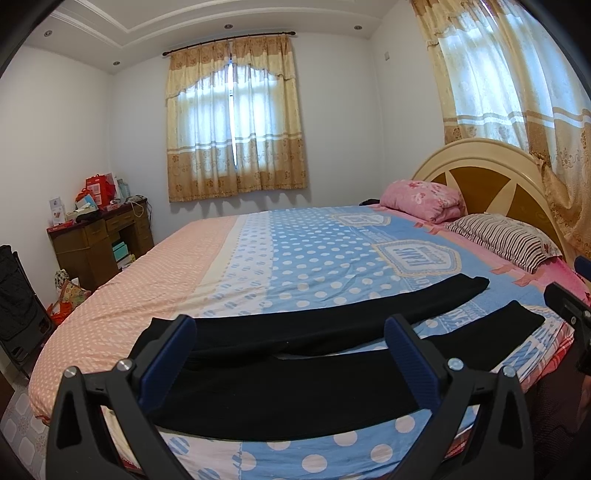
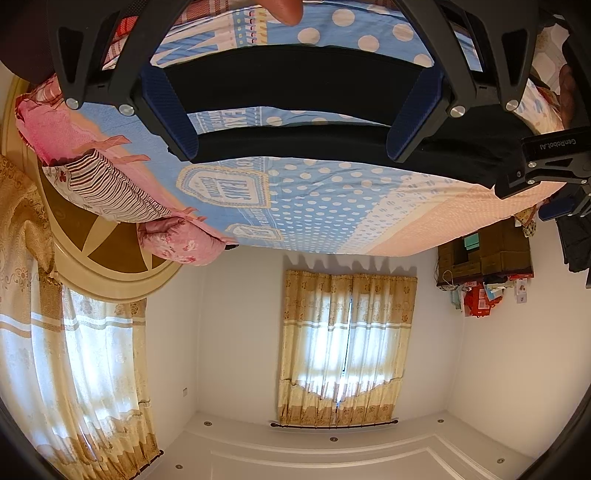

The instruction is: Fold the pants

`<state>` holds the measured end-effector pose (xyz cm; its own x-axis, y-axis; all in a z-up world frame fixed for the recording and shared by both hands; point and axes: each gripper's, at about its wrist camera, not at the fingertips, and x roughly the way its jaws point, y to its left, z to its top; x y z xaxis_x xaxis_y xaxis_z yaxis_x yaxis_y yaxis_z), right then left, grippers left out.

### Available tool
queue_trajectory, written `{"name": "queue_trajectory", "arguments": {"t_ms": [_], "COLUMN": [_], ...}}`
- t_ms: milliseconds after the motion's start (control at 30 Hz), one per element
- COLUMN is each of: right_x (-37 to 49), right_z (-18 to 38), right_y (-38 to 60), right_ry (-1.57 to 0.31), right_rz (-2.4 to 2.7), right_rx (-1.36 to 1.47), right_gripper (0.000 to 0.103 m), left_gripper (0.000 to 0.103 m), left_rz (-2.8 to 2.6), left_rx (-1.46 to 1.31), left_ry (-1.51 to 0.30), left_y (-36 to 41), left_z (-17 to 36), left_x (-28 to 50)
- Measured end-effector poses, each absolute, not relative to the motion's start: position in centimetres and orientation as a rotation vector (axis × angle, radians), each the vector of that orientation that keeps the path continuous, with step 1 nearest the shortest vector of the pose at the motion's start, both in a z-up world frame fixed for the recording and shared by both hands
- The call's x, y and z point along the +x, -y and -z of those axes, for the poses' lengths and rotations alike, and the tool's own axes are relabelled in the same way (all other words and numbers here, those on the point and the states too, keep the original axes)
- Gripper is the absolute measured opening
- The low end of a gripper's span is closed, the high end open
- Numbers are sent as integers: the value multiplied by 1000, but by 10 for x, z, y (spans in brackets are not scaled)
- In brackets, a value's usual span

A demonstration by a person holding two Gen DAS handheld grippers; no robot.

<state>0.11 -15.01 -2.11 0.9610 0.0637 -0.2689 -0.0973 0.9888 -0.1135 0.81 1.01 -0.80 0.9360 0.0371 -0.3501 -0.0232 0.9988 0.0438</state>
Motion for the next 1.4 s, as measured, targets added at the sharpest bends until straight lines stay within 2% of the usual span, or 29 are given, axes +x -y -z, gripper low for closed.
{"name": "queue_trajectory", "arguments": {"t_ms": [1400], "right_x": [4], "right_z": [29], "right_y": [149], "right_ry": [-284], "right_rz": [-83], "right_rx": [-139], "right_gripper": [102], "left_gripper": [103], "left_rz": [-34], "left_rx": [40], "left_ry": [-360], "left_y": [-15], "left_z": [7], "left_x": [10]}}
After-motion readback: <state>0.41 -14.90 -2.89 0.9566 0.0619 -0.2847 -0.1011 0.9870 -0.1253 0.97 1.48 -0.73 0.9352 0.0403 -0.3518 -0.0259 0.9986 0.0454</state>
